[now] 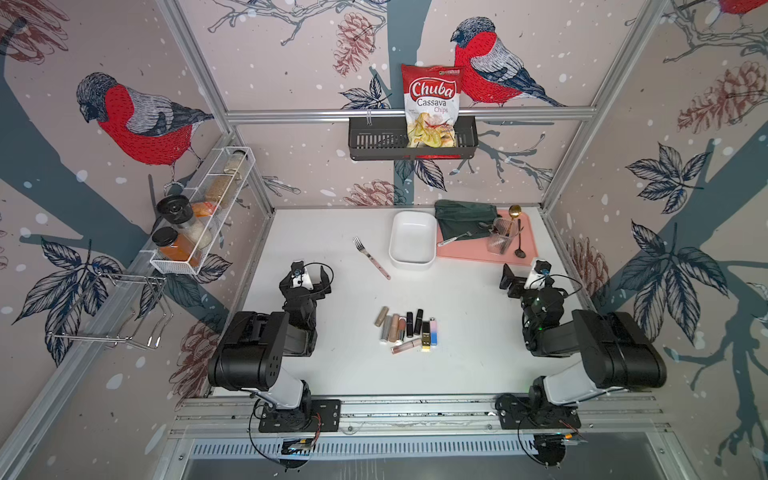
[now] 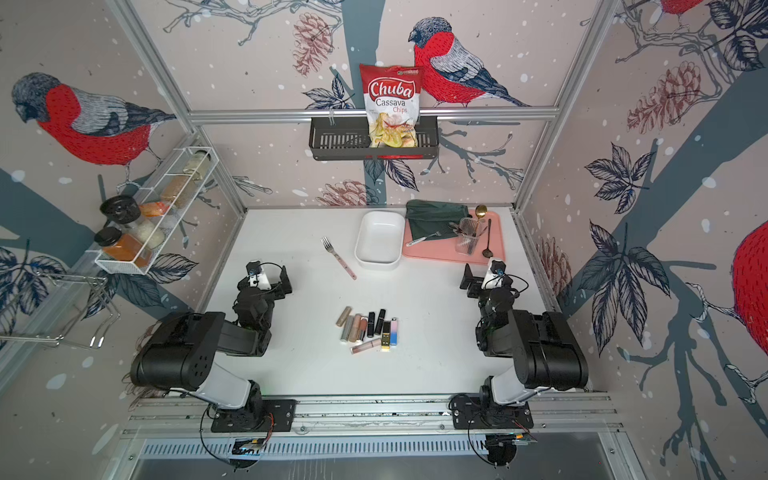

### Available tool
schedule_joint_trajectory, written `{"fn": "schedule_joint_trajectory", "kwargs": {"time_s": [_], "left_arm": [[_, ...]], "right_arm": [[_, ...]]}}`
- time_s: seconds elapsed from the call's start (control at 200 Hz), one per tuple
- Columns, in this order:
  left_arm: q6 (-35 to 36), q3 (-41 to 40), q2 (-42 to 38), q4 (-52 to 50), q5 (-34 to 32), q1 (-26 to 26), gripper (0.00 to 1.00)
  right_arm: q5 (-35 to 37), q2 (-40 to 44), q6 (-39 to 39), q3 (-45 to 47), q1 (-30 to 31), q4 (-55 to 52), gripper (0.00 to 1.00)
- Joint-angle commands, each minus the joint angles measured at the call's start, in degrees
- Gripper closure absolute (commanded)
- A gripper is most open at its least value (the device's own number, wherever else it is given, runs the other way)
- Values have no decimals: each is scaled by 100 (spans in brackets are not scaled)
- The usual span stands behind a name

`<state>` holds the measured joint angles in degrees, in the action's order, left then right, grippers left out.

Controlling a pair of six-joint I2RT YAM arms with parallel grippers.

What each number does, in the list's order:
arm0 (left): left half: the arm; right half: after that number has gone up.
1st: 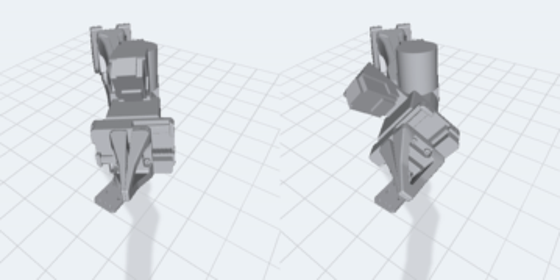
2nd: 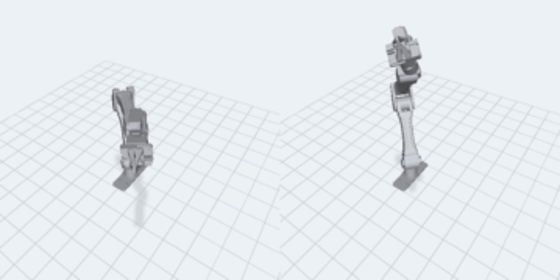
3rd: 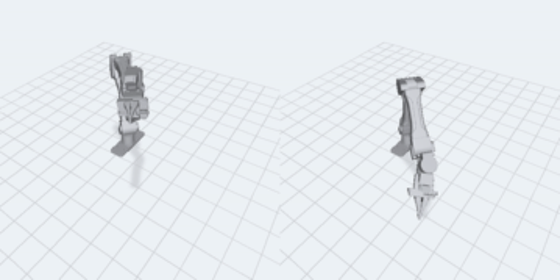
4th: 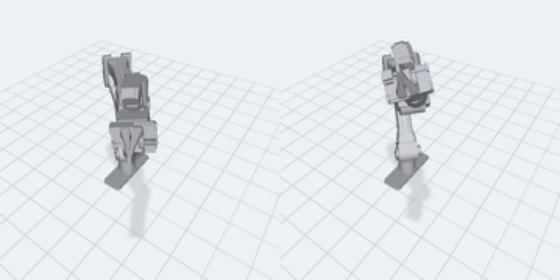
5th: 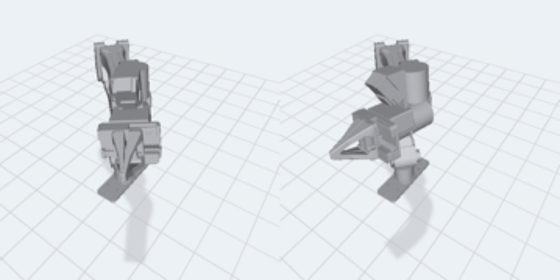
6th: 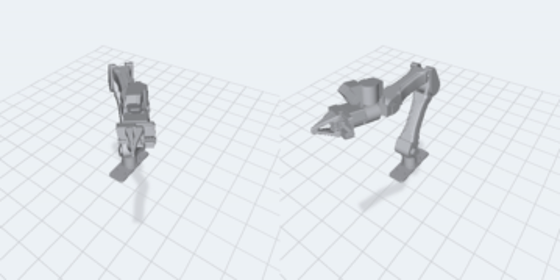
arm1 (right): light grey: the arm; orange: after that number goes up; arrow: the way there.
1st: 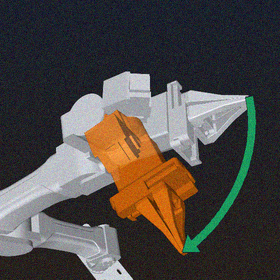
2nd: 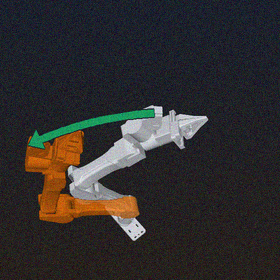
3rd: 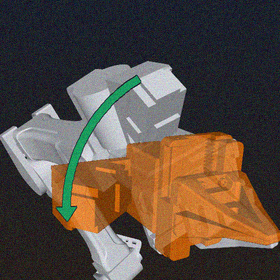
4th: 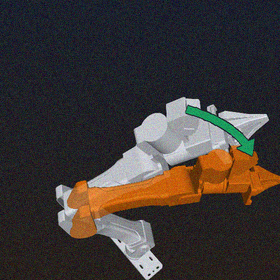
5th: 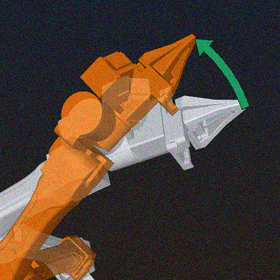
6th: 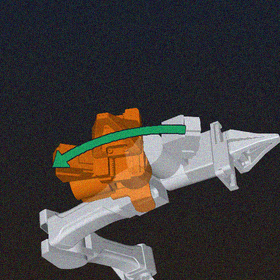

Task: Put the lipstick into the storage box
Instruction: Pick up the storage box at the center of the board.

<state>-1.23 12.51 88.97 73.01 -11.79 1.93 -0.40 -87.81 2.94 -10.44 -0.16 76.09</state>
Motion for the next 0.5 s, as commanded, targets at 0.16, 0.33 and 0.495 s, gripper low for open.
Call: {"fn": "schedule_joint_trajectory", "kwargs": {"time_s": [0.16, 0.33, 0.495], "left_arm": [[18, 23, 6, 271, 3, -4, 3], [18, 38, 15, 266, 3, -16, 3], [9, 32, 6, 270, 18, -17, 3]], "right_arm": [[277, 10, 75, -55, -1, 20, 0], [259, 1, 102, -73, -36, 6, 0], [260, 1, 102, -73, -34, 11, 0]]}}
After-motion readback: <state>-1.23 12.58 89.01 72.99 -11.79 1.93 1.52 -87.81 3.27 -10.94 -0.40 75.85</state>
